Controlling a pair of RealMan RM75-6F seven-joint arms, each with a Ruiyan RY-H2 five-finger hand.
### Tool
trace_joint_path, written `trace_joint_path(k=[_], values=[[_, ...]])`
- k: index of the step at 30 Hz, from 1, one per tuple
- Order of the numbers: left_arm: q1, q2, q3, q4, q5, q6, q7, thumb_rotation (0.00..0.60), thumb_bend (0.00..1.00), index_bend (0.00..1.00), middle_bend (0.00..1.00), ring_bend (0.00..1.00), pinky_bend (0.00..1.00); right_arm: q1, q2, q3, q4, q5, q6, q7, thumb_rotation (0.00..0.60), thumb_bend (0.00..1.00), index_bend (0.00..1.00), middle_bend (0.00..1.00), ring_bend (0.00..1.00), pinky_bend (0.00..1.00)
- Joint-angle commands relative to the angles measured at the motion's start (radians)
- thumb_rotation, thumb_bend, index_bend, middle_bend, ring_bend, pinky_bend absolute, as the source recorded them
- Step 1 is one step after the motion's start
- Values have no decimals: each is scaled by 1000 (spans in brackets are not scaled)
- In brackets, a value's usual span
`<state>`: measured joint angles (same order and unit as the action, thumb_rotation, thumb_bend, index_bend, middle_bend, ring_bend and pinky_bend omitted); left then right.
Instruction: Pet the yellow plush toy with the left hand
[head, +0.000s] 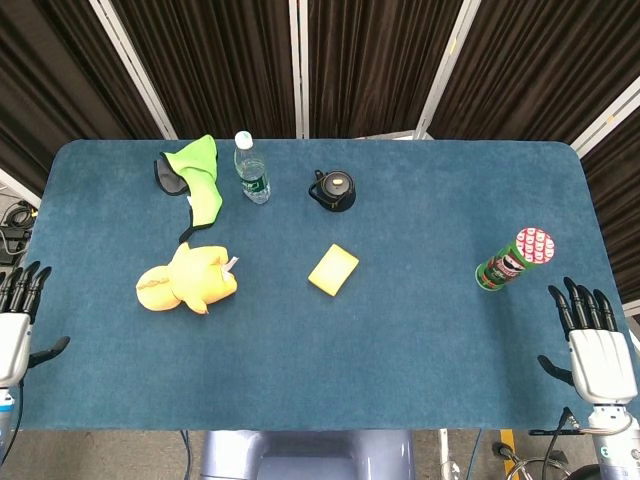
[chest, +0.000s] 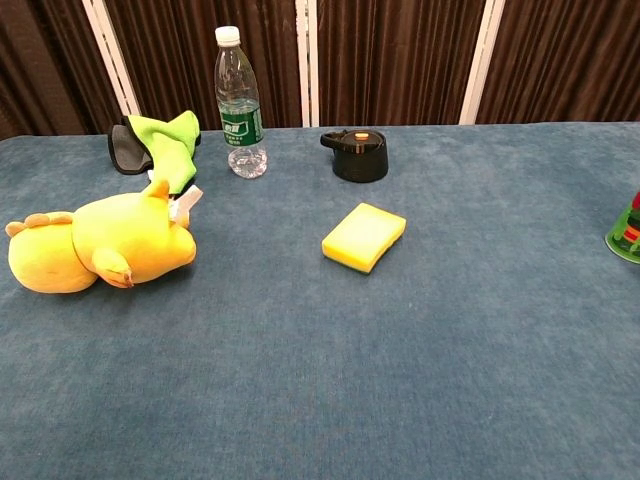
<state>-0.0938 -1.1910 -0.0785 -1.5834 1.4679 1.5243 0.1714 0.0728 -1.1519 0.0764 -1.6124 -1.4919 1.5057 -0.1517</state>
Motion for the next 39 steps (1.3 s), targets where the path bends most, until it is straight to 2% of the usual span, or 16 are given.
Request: trace_joint_path(k=[1,10,16,19,23,24,32,39], values=[[-2,0,0,1,-3,-5,-1,600,44,0,0,0,0,0,-1,1,-1,5,-3,-4,600,20,0,0,0,0],[-5,2,-2,-2,-11,-14,-4,600,64,0,0,0,0,-1,1,-5,-2,2,-7,-6,600,20,0,0,0,0],[-19,-6,-8,5,-23,-36,-6,600,150,0,0,0,0,-1,0,-7,-4,-4,-6,-6,600,20,0,0,0,0],[-37,-18,-16,12,-33,-63,-13,600,337,0,0,0,0,0,-1,-8,-4,-5,-8,-3,600,20,0,0,0,0],[-81,-39,-31,24,-42,-120,-6,600,927,0,0,0,0,2,-3,-11,-4,-3,-16,-2,600,20,0,0,0,0],[-89,-43,-33,26,-42,-128,-1,600,985,0,0,0,0,2,-3,-11,-5,-4,-16,-2,600,20,0,0,0,0],[-191,-136,-67,61,-45,-215,82,600,1000,0,0,0,0,3,-2,-13,-8,-7,-19,7,600,19,0,0,0,0],[-296,-220,-116,99,-133,-355,93,600,1000,0,0,0,0,3,8,-13,-12,-7,-22,28,600,19,0,0,0,0]])
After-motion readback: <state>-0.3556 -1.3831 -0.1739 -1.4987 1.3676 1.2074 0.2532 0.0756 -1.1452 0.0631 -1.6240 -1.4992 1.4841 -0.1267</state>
